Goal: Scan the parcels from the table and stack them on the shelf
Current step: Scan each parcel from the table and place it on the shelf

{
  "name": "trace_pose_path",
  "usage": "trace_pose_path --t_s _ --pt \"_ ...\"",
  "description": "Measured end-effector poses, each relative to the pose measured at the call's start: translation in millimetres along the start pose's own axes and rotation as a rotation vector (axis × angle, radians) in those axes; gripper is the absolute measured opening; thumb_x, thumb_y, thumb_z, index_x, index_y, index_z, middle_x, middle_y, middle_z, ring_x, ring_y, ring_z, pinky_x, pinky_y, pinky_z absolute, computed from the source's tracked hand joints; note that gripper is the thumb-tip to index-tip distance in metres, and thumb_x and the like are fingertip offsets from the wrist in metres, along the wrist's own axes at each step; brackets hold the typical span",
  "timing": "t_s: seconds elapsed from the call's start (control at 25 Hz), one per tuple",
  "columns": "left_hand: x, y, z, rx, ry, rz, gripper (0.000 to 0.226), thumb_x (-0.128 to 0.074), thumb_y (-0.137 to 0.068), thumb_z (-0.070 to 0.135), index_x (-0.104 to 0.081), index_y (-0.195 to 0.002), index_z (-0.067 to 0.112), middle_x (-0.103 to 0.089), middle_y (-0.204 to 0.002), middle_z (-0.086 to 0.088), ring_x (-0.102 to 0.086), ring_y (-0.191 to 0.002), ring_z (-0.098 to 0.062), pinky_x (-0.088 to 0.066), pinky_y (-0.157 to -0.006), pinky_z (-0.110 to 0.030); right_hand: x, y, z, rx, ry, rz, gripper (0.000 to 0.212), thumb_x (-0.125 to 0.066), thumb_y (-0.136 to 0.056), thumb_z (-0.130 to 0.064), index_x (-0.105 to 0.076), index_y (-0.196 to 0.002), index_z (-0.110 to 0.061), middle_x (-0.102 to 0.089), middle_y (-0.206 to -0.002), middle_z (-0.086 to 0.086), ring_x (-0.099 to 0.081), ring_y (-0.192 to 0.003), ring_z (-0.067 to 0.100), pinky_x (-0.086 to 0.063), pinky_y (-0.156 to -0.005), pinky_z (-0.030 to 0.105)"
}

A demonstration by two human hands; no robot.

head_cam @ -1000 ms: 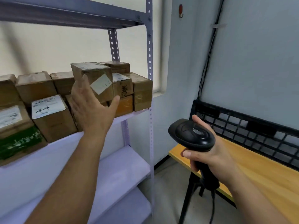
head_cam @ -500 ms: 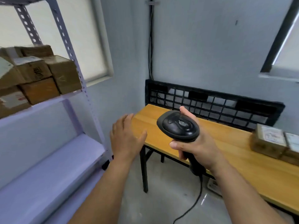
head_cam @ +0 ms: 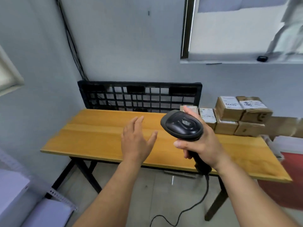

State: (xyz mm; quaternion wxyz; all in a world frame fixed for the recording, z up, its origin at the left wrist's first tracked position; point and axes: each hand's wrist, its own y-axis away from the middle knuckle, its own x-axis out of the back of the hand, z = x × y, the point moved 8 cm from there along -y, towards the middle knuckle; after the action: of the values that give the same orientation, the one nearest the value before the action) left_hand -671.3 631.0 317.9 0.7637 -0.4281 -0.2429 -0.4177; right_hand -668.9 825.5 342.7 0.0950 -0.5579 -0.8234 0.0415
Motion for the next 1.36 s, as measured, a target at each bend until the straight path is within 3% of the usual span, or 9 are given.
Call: trace_pose_path --t_s 0.16,0.32,0.44,0.76,0.92,1.04,1.16,1.24,1.36 --pt "-50 -15 31 -0.042 0.039 -0.107 0.067 -0.057 -0.09 0.05 -0.034 -0.147 0.022 -0.035 -0.148 0.003 -0.031 -0.135 -0.016 -0.028 -0.109 -0.034 54 -1 16 -0.024 0.001 0.121 0.11 -0.085 -0.058 -0.014 -0.03 -0.151 -0.032 -0.069 -0.109 0.004 -0.058 -0.047 0.027 -0.049 -0.044 0.032" --pt "-104 -40 48 -0.044 0.066 -0.21 0.066 -0.051 -0.092 0.051 -0.029 -0.149 0.024 -0.031 -0.152 0.003 -0.028 -0.139 -0.016 -0.03 -0.113 -0.038 99 -18 41 -0.07 0.012 0.201 0.108 -0.087 -0.062 -0.012 -0.03 -0.151 -0.036 -0.071 -0.084 -0.005 -0.058 -0.047 0.028 -0.049 -0.045 0.032" --pt "-146 -67 52 -0.039 0.081 -0.292 0.066 -0.048 -0.094 0.051 -0.026 -0.15 0.025 -0.028 -0.154 0.003 -0.024 -0.142 -0.016 -0.027 -0.115 -0.039 128 -42 64 -0.111 0.024 0.265 0.108 -0.084 -0.061 -0.014 -0.029 -0.151 -0.036 -0.07 -0.082 -0.004 -0.058 -0.048 0.03 -0.05 -0.045 0.034" --pt "-254 -154 43 0.0 0.162 -0.475 0.064 -0.045 -0.097 0.047 -0.022 -0.152 0.024 -0.027 -0.155 0.001 -0.023 -0.142 -0.015 -0.026 -0.114 -0.035 181 -137 139 -0.249 0.025 0.394 0.102 -0.086 -0.06 -0.018 -0.034 -0.141 -0.052 -0.069 -0.104 0.011 -0.059 -0.048 0.03 -0.05 -0.048 0.035" --pt "-303 -183 36 0.021 0.157 -0.591 0.064 -0.042 -0.098 0.046 -0.019 -0.153 0.022 -0.023 -0.157 -0.001 -0.019 -0.144 -0.016 -0.024 -0.116 -0.037 195 -171 180 -0.335 0.025 0.442 0.104 -0.088 -0.064 -0.008 -0.033 -0.143 -0.049 -0.069 -0.078 -0.006 -0.056 -0.045 0.028 -0.047 -0.046 0.033" --pt "-332 -190 34 0.05 0.185 -0.691 0.06 -0.041 -0.1 0.043 -0.024 -0.15 0.016 -0.026 -0.155 -0.002 -0.023 -0.142 -0.016 -0.028 -0.11 -0.033 199 -182 205 -0.411 0.045 0.45 0.104 -0.084 -0.07 0.001 -0.03 -0.146 -0.045 -0.073 -0.092 0.001 -0.055 -0.047 0.028 -0.047 -0.044 0.031" --pt "-358 -187 28 0.11 0.273 -0.793 0.048 -0.038 -0.102 0.039 -0.035 -0.142 0.011 -0.035 -0.146 -0.004 -0.033 -0.133 -0.017 -0.027 -0.093 -0.023 201 -191 223 -0.473 0.046 0.445 0.104 -0.083 -0.07 0.002 -0.029 -0.145 -0.046 -0.073 -0.105 0.001 -0.056 -0.047 0.027 -0.048 -0.043 0.031" --pt "-378 -180 20 0.183 0.322 -0.883 0.052 -0.036 -0.101 0.044 -0.032 -0.145 0.017 -0.035 -0.144 -0.003 -0.036 -0.132 -0.017 -0.029 -0.096 -0.025 201 -197 235 -0.501 0.049 0.429 0.105 -0.083 -0.07 0.002 -0.028 -0.145 -0.046 -0.072 -0.108 0.002 -0.056 -0.047 0.027 -0.049 -0.043 0.031" --pt "-406 -164 7 0.301 0.462 -0.95 0.068 -0.034 -0.087 0.075 -0.027 -0.147 0.044 -0.046 -0.14 0.002 -0.049 -0.124 -0.017 -0.044 -0.103 -0.041 200 -200 249 -0.542 0.033 0.422 0.106 -0.084 -0.069 0.001 -0.028 -0.147 -0.045 -0.072 -0.109 0.003 -0.055 -0.046 0.027 -0.048 -0.043 0.031"
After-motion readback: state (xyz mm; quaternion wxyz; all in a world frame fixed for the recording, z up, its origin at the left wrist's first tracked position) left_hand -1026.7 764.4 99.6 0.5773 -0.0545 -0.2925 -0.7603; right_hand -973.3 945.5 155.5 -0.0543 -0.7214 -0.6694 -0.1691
